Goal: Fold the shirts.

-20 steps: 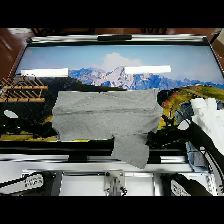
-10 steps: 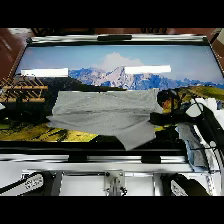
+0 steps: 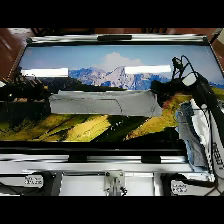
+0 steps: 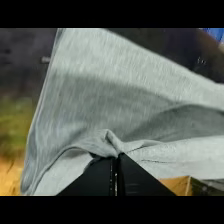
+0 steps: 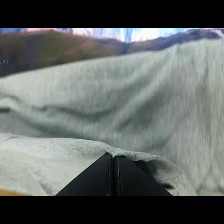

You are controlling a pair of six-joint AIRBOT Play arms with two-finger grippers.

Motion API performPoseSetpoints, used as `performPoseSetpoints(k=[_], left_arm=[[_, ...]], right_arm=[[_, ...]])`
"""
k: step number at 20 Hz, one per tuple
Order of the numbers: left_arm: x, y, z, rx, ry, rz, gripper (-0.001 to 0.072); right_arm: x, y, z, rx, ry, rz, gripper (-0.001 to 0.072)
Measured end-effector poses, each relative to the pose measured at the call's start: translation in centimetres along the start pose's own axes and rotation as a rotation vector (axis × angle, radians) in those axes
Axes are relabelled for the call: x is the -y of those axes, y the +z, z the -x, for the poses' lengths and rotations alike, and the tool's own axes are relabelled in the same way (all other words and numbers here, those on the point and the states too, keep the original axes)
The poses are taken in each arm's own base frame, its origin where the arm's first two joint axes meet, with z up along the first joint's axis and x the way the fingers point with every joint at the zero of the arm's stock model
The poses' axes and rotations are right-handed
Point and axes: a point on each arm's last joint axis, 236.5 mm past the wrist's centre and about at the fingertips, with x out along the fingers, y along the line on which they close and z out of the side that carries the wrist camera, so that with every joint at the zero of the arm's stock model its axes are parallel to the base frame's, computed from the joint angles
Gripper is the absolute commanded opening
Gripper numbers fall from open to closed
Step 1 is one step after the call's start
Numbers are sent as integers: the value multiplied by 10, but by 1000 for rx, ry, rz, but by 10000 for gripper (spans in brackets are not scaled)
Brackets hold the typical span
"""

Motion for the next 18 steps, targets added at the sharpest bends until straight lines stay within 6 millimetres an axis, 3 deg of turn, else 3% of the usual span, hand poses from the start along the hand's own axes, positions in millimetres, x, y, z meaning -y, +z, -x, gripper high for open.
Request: performPoseSetpoints(k=[2, 3, 4, 5, 7, 8, 10, 14, 18], left_arm=[[-4, 8, -17, -13, -9, 51, 41], [-8, 8, -26, -25, -10, 80, 147], [-11, 8, -33, -38, -12, 105, 438], [-13, 7, -39, -48, -15, 124, 720], [-14, -1, -45, -95, -26, 150, 714], [-11, -7, -45, -128, -39, 146, 714], [-6, -16, -38, -186, -65, 128, 714], [8, -26, -18, -256, -102, 86, 713], [26, -29, -1, -263, -117, 41, 713]], right_arm=[[8, 13, -19, 8, -8, -29, 55], [11, 18, -27, 17, -12, -41, 58], [15, 21, -34, 23, -16, -60, 216], [18, 24, -40, 27, -20, -70, 528], [21, 29, -44, 34, -24, -62, 583], [23, 32, -42, 31, -29, -38, 663], [38, 30, -34, -13, -68, 1, 663], [77, -4, -17, -203, -107, -30, 663], [86, -28, -18, -314, -63, -72, 662]])
